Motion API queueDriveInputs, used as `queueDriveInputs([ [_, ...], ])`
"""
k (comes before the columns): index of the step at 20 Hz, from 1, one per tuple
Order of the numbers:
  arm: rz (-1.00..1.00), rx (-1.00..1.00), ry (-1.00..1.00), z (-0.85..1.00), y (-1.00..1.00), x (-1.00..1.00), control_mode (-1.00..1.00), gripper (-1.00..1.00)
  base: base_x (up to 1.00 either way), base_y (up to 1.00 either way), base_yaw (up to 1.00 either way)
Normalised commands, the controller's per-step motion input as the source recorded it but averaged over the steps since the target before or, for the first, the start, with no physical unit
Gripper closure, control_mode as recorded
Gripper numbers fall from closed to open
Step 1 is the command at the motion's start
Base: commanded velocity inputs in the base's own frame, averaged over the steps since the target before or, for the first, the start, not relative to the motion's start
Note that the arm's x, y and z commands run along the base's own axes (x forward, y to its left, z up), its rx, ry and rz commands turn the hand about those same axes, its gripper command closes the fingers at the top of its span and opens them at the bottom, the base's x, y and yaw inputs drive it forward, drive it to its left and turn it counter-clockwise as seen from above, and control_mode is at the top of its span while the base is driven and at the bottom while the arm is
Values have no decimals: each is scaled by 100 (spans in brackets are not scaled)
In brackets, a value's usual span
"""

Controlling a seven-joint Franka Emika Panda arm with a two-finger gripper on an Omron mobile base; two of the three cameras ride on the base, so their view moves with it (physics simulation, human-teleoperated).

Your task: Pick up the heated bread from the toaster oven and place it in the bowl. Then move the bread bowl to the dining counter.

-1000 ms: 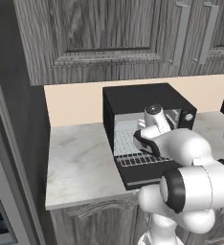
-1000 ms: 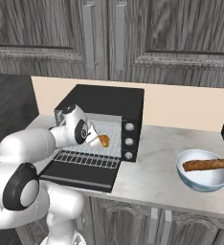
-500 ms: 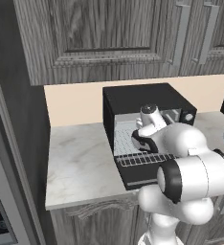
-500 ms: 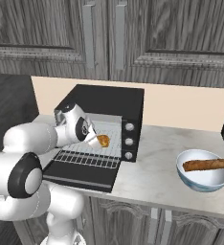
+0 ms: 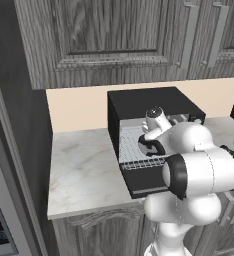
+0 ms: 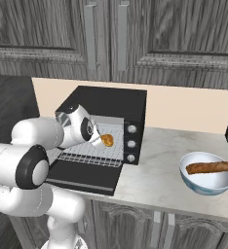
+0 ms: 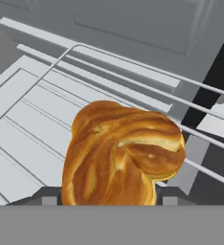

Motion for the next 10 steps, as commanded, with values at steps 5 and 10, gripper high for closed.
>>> queueDriveInputs([
  [5,0,0,0,0,0,-22,-100,100,0,0,0],
  [10,0,0,-10,10,0,-95,-100,100,0,0,0],
])
